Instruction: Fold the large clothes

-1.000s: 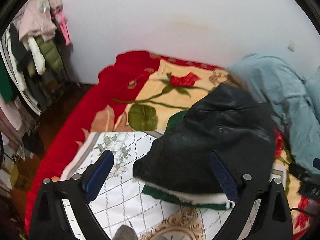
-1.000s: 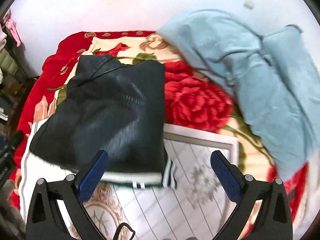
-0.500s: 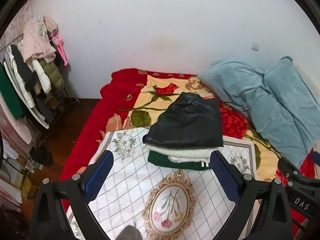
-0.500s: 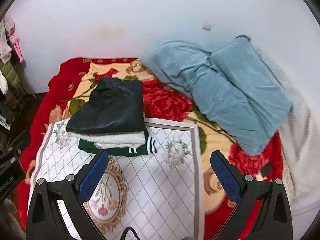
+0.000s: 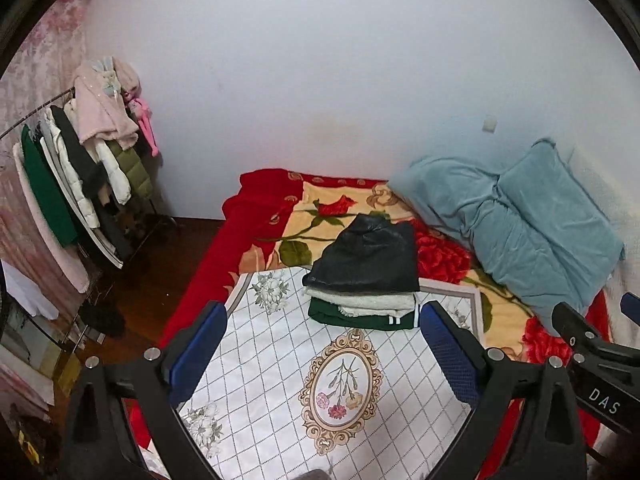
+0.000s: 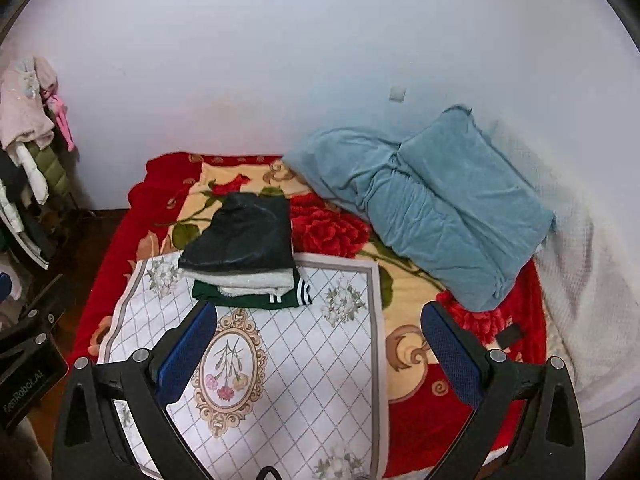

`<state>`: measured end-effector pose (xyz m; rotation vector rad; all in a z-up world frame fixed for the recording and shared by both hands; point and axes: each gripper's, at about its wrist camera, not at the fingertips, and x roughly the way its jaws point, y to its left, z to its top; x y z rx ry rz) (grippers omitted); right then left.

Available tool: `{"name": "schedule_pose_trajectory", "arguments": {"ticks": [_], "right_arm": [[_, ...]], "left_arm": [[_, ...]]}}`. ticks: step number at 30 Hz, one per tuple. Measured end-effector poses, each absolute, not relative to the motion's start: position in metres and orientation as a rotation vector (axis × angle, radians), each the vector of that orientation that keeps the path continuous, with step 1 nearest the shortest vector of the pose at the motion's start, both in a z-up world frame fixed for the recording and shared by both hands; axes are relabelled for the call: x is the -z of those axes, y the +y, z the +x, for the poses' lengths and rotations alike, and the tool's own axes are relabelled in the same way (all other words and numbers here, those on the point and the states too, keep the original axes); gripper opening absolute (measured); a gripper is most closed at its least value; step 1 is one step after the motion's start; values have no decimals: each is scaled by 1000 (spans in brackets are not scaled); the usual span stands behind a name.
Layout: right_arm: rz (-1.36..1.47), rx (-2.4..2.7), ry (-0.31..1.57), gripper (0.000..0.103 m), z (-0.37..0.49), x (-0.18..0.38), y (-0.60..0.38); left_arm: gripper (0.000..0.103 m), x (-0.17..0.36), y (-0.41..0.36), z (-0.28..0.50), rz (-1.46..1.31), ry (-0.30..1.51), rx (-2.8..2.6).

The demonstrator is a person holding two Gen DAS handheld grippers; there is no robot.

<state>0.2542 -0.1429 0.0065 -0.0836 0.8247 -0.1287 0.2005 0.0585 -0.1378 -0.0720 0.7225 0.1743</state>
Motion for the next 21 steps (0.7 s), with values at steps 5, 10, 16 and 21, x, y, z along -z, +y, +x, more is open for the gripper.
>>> {"name": "schedule_pose_trajectory", "arguments": {"ticks": [5,10,16,21], "right_arm": [[-90,123,783,103,223,-40,-140],[-93,122,762,103,198,-60,-136],[-92,113,726,103,173,-77,-132],[-95,98,701,103,153,-90,-128]], "left_arm": [[99,117,63,175,-88,699,-170],[99,104,66,154,-95,682,-177],[99,96,69,133,-94,654,-180],[99,90,70,117,-97,634,-178]]}}
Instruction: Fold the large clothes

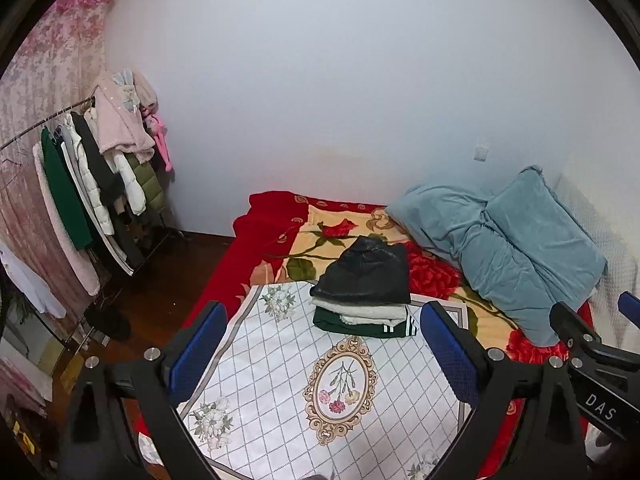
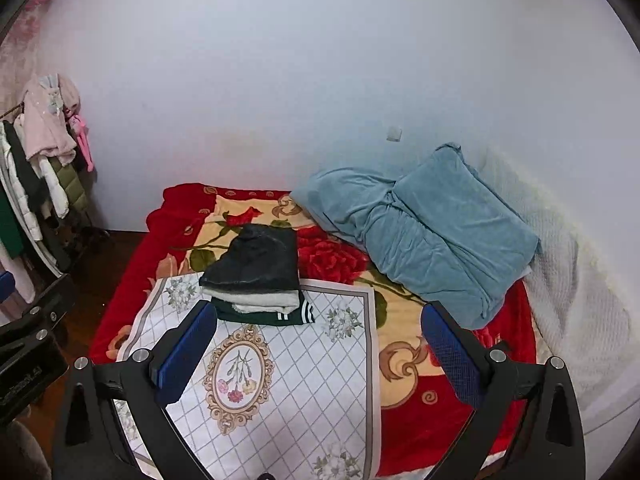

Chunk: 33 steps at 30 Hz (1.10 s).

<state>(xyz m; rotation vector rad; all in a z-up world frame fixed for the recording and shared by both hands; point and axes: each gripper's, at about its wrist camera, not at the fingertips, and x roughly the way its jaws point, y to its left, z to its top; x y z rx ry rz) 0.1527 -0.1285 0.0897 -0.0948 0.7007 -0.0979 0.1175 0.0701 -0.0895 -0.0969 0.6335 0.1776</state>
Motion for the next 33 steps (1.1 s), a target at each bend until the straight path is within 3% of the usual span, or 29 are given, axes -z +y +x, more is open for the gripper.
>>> {"name": "schedule_pose_trajectory", "arguments": {"ticks": [33], "right_arm": [[-75,83,673,103,98,-113,-136]], "left_arm": [[99,80,63,76,-86,619,-160]]}}
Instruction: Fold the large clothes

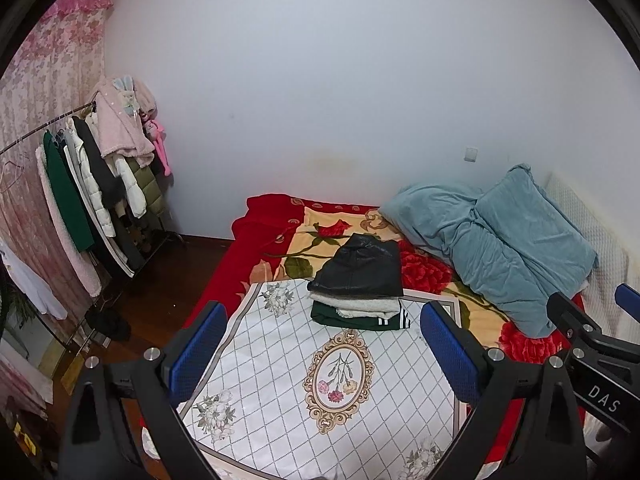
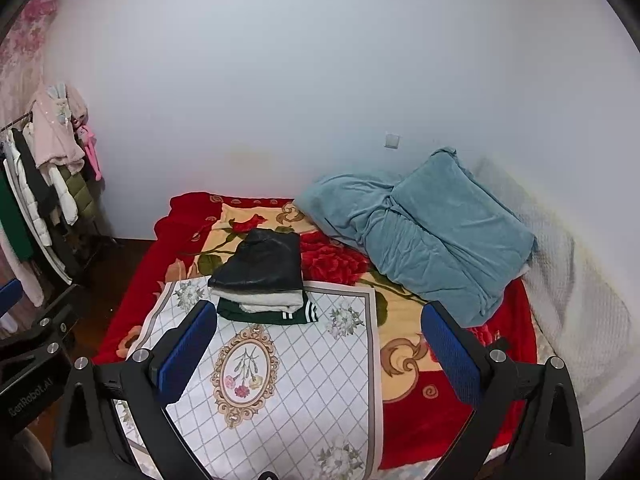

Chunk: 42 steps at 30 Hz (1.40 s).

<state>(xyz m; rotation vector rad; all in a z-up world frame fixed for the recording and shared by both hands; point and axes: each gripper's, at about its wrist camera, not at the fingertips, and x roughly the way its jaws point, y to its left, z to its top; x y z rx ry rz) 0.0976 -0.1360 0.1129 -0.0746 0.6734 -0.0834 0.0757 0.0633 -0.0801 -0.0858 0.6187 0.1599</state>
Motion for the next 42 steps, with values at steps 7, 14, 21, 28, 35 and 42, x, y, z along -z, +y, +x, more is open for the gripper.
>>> {"name": "schedule_pose_trajectory", "arguments": {"ticks": [7,14,21,28,35,42], "right_arm": [[-76,76,669,103,93,-117,-134],[-75,75,669,103,94,-118,-133],[-74,77,671,103,92,-117,-133],[-76,77,671,103,89,-116,-132],[-74,76,673,103,89,-115,-133],[-79,81,673,103,85,-112,-133]], "left_arm": [[99,77,63,72,-86,615,-161],[99,75,63,70,-87,618,-161],[99,74,64,68,-91,620,-162],[99,74,64,65,-91,620,-163],[99,75,64,63,-90,620,-166],[99,76,67,56,-98,625,-171]]}}
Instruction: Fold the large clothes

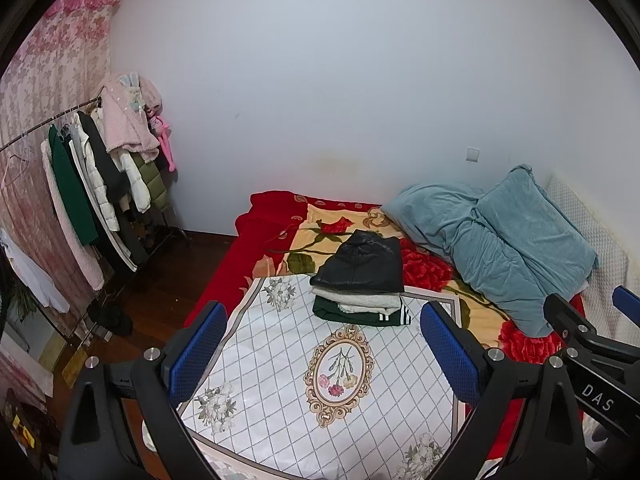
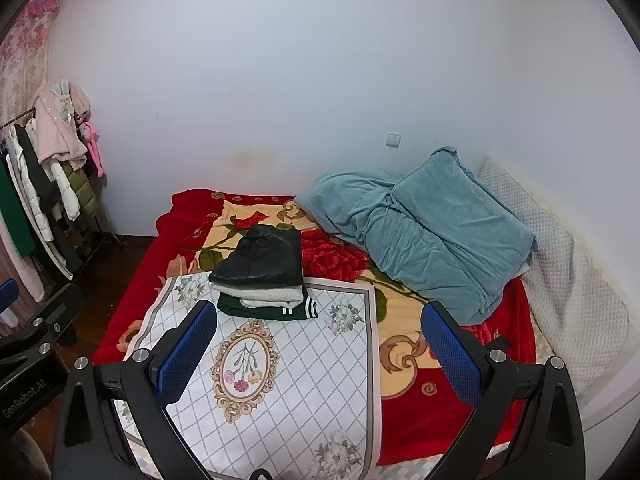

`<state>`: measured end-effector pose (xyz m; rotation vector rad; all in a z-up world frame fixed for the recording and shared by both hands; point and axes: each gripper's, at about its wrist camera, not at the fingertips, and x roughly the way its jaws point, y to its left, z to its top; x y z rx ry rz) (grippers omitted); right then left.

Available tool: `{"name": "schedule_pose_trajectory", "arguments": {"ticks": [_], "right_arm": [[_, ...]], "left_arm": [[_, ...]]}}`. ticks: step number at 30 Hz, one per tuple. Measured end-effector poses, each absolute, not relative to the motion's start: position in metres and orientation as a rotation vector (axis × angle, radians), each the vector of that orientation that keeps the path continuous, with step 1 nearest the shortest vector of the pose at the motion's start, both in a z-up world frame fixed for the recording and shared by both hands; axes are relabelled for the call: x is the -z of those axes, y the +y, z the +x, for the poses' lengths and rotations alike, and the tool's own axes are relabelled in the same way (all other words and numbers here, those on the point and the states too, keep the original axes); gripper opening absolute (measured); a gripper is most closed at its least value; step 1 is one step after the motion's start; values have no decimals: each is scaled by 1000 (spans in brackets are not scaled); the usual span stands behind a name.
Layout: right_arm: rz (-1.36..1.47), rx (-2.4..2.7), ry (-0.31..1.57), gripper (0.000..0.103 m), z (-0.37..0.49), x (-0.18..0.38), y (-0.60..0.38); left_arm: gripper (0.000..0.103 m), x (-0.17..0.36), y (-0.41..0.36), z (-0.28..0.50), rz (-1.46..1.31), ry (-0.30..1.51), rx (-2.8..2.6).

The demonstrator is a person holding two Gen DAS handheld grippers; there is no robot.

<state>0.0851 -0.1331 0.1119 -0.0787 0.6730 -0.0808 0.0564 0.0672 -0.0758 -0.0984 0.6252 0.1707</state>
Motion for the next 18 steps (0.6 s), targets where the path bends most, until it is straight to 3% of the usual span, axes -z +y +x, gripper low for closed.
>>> {"name": "schedule_pose_trajectory", "arguments": {"ticks": [18], "right_arm": [[-87,74,668,103,82,-104,-133]], "left_arm": [[99,76,71,61,-101,623,-178]]}}
